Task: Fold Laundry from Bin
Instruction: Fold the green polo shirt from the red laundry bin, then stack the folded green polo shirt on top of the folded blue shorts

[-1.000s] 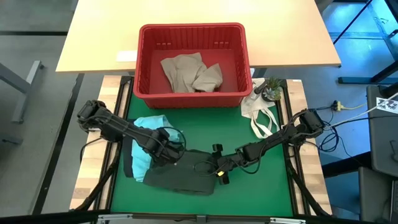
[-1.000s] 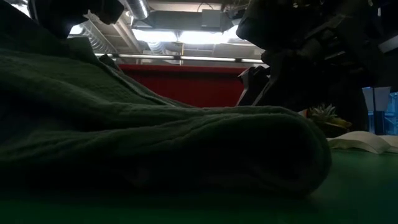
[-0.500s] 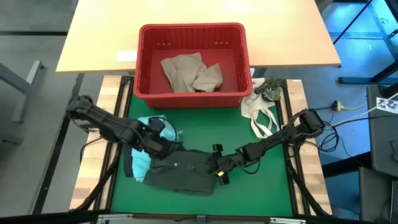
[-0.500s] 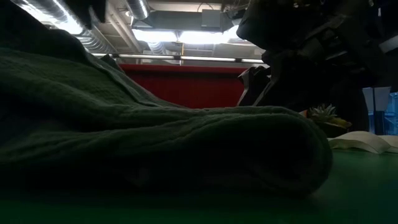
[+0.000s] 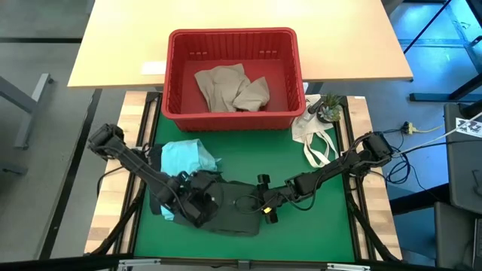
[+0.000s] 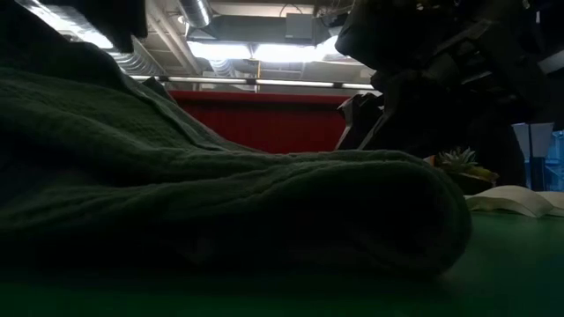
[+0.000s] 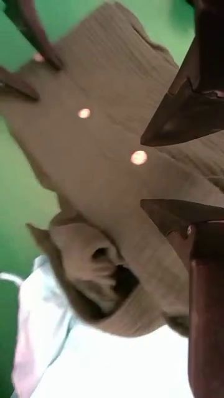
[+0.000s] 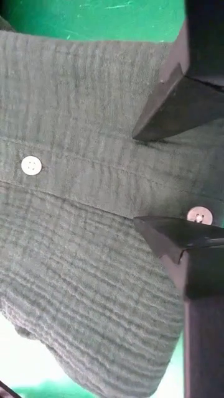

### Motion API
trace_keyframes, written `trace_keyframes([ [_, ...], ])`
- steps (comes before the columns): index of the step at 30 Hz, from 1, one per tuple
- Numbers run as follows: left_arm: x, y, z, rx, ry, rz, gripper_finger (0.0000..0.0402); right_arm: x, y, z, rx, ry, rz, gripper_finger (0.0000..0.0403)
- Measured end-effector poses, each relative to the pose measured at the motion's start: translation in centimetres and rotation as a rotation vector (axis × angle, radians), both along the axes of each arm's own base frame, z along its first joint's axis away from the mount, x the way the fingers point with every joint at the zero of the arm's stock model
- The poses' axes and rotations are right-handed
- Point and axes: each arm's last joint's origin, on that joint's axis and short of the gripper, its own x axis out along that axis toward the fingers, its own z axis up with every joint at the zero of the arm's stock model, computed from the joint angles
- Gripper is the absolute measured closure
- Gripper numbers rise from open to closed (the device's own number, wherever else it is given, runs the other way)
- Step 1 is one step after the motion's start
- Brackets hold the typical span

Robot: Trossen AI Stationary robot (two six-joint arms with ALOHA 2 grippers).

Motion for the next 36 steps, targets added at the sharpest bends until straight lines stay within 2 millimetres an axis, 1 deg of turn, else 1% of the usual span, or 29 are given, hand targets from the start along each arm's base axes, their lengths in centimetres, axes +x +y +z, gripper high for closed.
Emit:
trace_keyframes([
  [6, -0.7, -1.4, -1.4, 0.03, 0.096, -0.051, 0.0271, 0.0, 0.0, 0.0, 0.0, 0.0, 0.0, 0.0194],
  [13, -1.7, -1.2, -2.6, 0.161, 0.275, -0.054, 0.0286, 0.0, 0.0, 0.0, 0.0, 0.0, 0.0, 0.0194],
  [17, -1.4, -1.1, -3.4, 0.213, 0.298, -0.054, 0.0295, 0.0, 0.0, 0.0, 0.0, -0.001, 0.0, 0.0194],
  [22, -1.4, -1.1, -3.5, 0.205, 0.31, -0.052, 0.0306, 0.0, 0.0, 0.0, 0.0, -0.001, 0.0, 0.0194],
  [28, -2.0, -0.8, -2.3, 0.143, 0.304, -0.049, 0.0315, 0.2, 0.1, 0.3, 0.003, -0.008, 0.0, 0.0194],
  [36, -2.5, -0.5, 1.0, 0.108, 0.22, -0.056, 0.0317, 1.3, 0.7, 2.0, 0.013, -0.062, 0.058, 0.0194],
])
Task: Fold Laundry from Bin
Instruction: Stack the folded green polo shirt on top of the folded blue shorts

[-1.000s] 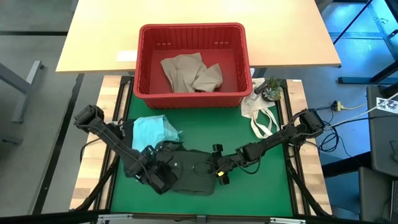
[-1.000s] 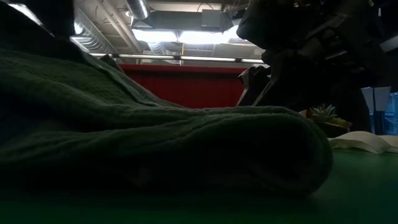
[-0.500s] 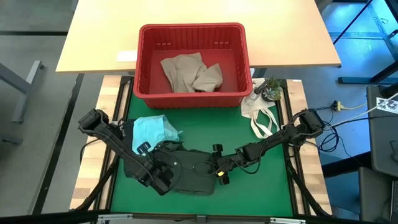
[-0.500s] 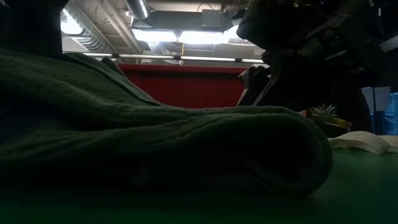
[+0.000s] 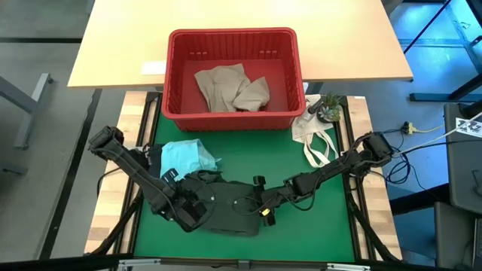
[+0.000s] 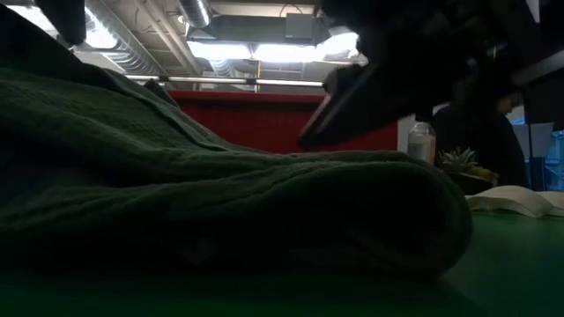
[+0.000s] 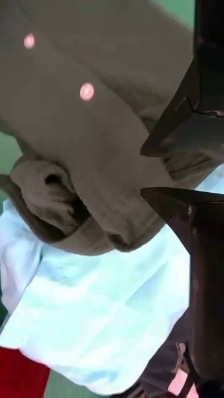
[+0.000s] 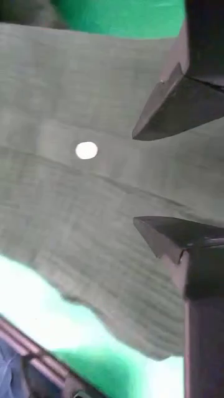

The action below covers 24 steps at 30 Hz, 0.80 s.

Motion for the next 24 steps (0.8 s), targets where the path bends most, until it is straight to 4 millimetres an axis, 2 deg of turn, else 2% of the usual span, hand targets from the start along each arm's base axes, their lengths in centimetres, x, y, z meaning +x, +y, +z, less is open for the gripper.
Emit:
trace_keyframes([
  [6, 0.2, -0.5, 1.7, -0.134, -0.01, -0.002, 0.0317, 0.6, 0.3, 1.3, -0.036, 0.022, 0.022, 0.0194],
  [12, 1.2, -2.1, 2.0, -0.318, -0.108, -0.016, 0.0317, 1.0, 0.4, 2.1, -0.064, 0.024, 0.044, 0.0194],
  [18, 1.3, -3.9, 2.3, -0.45, -0.206, 0.051, 0.0317, 1.0, 0.4, 2.1, -0.097, 0.015, 0.073, 0.0194],
  [24, 0.7, -4.7, 2.3, -0.503, -0.217, 0.168, 0.0317, 1.0, 0.4, 2.1, -0.097, 0.015, 0.073, 0.0194],
])
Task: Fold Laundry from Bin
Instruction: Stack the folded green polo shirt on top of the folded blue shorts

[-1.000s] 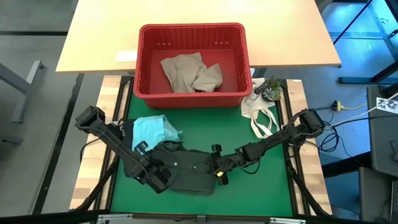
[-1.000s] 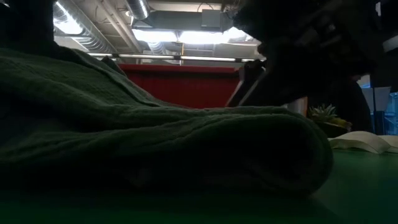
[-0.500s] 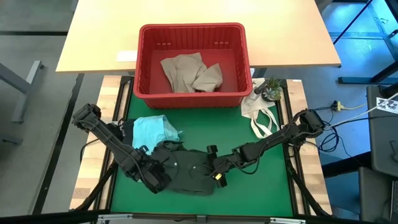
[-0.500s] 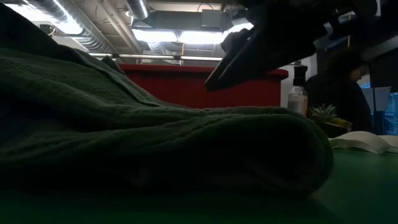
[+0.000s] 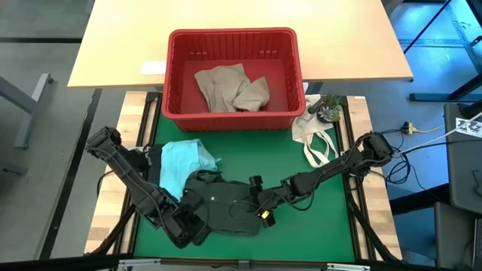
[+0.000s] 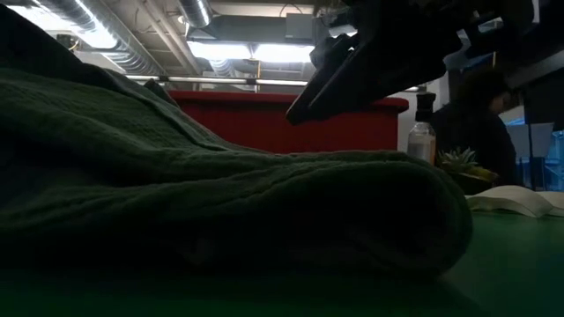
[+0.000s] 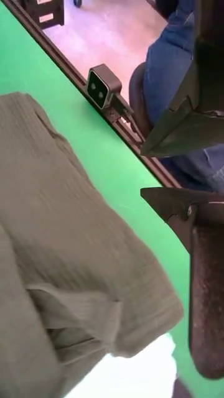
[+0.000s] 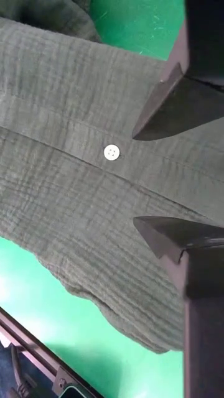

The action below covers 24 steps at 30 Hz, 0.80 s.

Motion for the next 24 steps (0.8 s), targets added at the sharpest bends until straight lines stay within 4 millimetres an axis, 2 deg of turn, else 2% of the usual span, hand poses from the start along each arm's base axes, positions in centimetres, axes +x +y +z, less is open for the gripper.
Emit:
trace_keyframes([
  [4, -0.2, -0.2, -0.1, -0.039, 0.023, 0.076, 0.0297, 0.0, 0.0, 0.0, 0.0, 0.0, 0.0, 0.0194],
  [12, 0.1, 0.9, -2.0, 0.003, 0.069, 0.139, 0.0237, 0.0, 0.0, 0.0, 0.001, -0.001, 0.001, 0.0194],
  [24, 1.6, 2.8, -2.1, 0.021, 0.048, 0.22, 0.0232, 0.0, 0.0, 0.0, 0.001, -0.002, 0.0, 0.0194],
])
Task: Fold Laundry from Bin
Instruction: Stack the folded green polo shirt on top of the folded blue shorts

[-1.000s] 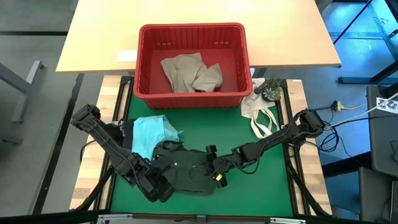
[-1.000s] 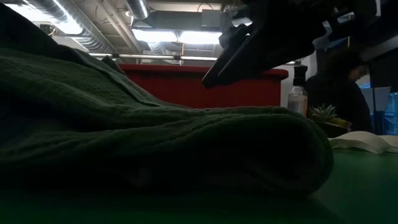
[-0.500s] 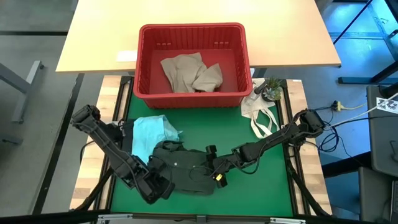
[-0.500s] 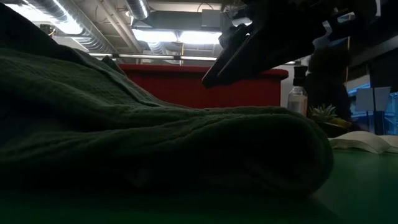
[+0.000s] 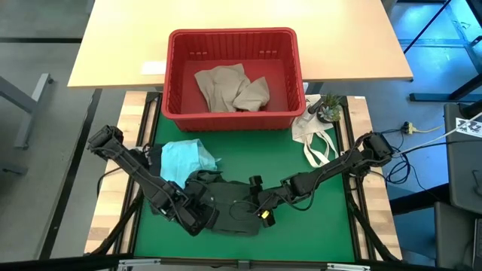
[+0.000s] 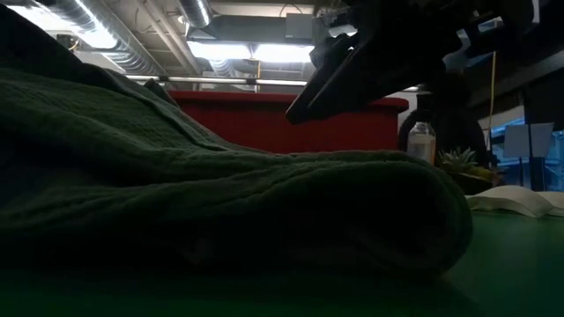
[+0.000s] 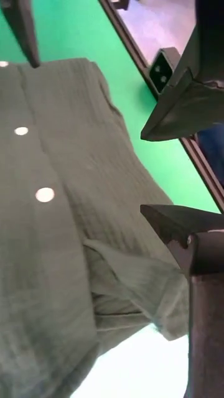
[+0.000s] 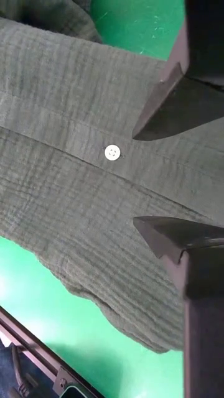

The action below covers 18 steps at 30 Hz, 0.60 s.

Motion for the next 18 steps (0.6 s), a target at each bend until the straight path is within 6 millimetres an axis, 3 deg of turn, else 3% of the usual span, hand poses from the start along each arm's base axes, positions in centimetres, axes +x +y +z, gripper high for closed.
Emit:
trace_keyframes([
  [18, 0.59, 0.85, 0.0, 0.016, 0.0, -0.012, 0.0229, 0.0, 0.0, 0.01, 0.0, 0.0, 0.0, 0.0194],
])
